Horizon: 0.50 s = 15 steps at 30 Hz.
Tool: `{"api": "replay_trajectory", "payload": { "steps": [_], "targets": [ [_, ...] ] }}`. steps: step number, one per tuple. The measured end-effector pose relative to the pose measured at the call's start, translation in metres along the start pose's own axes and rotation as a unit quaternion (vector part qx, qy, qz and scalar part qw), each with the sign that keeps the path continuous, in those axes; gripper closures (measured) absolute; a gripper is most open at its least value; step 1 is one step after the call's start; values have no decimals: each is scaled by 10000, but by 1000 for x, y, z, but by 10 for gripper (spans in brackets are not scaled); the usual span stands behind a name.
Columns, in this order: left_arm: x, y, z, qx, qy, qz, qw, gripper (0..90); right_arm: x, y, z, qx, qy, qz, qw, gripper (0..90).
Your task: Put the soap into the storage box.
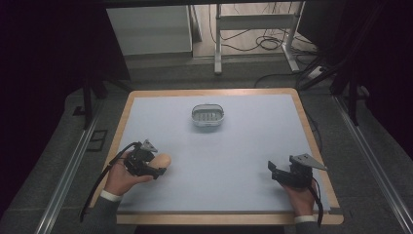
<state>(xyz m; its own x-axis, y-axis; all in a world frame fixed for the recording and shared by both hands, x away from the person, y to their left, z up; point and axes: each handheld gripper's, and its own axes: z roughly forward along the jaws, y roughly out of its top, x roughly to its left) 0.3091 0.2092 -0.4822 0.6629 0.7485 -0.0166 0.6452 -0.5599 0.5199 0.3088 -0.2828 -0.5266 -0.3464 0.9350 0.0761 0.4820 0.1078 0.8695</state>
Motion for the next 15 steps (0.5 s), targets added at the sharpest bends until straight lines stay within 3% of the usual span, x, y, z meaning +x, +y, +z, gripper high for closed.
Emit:
{"api": "replay_trajectory", "payload": {
  "steps": [15],
  "targets": [
    [2,12,-3,-73,-1,35,10000,323,0,0,0,5,-7,-5,10000,115]
  ]
}}
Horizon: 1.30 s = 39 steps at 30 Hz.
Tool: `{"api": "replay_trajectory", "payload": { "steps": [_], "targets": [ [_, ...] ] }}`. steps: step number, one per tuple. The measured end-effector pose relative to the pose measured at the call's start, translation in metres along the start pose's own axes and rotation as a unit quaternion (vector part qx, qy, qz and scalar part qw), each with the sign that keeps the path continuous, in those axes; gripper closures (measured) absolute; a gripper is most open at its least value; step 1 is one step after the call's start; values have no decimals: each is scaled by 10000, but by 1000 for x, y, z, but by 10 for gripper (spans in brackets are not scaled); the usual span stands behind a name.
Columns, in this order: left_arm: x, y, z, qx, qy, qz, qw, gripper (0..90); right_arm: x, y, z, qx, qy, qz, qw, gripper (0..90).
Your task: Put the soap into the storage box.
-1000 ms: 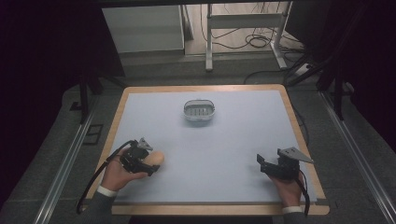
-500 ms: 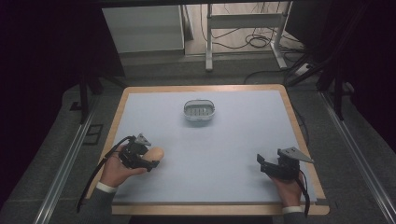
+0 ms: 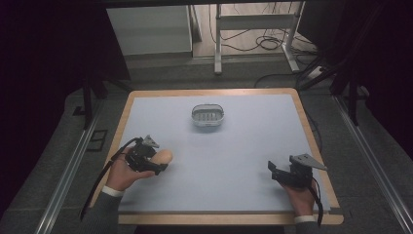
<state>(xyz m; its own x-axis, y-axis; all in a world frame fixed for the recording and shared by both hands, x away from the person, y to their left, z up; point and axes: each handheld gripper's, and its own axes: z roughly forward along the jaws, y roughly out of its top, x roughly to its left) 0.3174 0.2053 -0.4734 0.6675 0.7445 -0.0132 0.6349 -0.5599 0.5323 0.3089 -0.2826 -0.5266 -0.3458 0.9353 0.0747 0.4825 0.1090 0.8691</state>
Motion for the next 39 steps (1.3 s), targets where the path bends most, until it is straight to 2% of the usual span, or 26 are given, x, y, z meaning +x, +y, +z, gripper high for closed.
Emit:
{"api": "replay_trajectory", "payload": {
  "steps": [39],
  "targets": [
    [3,25,5,110,-43,129,9998,324,0,0,1,31,-18,10,10000,115]
  ]
}}
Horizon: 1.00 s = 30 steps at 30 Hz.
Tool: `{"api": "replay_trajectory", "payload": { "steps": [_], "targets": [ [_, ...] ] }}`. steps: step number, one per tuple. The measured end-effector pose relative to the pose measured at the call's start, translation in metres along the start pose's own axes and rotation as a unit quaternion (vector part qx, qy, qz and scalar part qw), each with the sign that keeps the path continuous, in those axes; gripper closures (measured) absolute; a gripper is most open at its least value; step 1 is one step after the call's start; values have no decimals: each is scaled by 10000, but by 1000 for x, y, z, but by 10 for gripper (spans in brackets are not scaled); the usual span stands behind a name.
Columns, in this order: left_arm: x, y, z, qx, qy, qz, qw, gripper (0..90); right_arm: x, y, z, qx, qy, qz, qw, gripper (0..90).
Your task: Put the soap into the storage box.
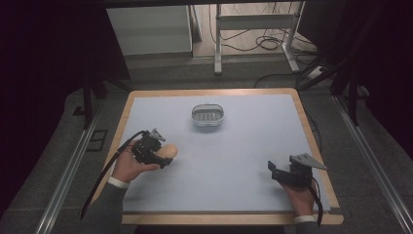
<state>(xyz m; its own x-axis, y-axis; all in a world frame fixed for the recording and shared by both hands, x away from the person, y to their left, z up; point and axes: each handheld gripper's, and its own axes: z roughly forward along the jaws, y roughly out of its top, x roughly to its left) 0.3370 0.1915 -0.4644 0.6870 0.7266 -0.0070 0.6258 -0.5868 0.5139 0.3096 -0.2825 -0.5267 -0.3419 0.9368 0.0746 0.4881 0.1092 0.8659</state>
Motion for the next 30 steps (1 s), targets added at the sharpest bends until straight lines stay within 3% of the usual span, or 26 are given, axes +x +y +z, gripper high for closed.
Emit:
{"api": "replay_trajectory", "payload": {
  "steps": [30],
  "targets": [
    [3,20,5,11,23,50,10000,324,0,0,0,17,1,17,10000,115]
  ]
}}
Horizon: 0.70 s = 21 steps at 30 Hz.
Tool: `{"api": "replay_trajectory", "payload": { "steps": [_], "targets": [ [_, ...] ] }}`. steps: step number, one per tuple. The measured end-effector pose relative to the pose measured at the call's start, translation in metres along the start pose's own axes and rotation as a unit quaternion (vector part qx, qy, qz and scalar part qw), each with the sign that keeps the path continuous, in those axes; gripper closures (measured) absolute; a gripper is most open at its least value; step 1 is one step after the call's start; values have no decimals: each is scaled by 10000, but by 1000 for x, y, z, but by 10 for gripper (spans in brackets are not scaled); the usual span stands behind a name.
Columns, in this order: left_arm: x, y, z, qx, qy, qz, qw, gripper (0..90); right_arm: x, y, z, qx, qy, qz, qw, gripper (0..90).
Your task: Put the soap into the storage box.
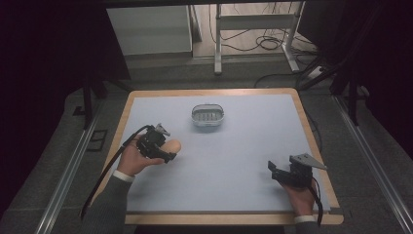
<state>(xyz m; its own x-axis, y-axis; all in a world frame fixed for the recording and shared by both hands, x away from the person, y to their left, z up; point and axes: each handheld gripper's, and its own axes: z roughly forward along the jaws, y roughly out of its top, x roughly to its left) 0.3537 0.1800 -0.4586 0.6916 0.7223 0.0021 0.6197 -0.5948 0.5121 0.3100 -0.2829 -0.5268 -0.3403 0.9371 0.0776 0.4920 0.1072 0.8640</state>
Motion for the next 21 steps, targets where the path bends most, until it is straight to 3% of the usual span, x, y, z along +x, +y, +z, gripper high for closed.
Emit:
{"api": "replay_trajectory", "payload": {
  "steps": [17,21],
  "targets": [
    [3,10,4,-6,7,-7,10000,324,0,0,0,8,-6,-2,10000,115],
    [5,14,7,93,110,58,9999,324,0,0,0,8,-4,6,10000,115]
  ]
}}
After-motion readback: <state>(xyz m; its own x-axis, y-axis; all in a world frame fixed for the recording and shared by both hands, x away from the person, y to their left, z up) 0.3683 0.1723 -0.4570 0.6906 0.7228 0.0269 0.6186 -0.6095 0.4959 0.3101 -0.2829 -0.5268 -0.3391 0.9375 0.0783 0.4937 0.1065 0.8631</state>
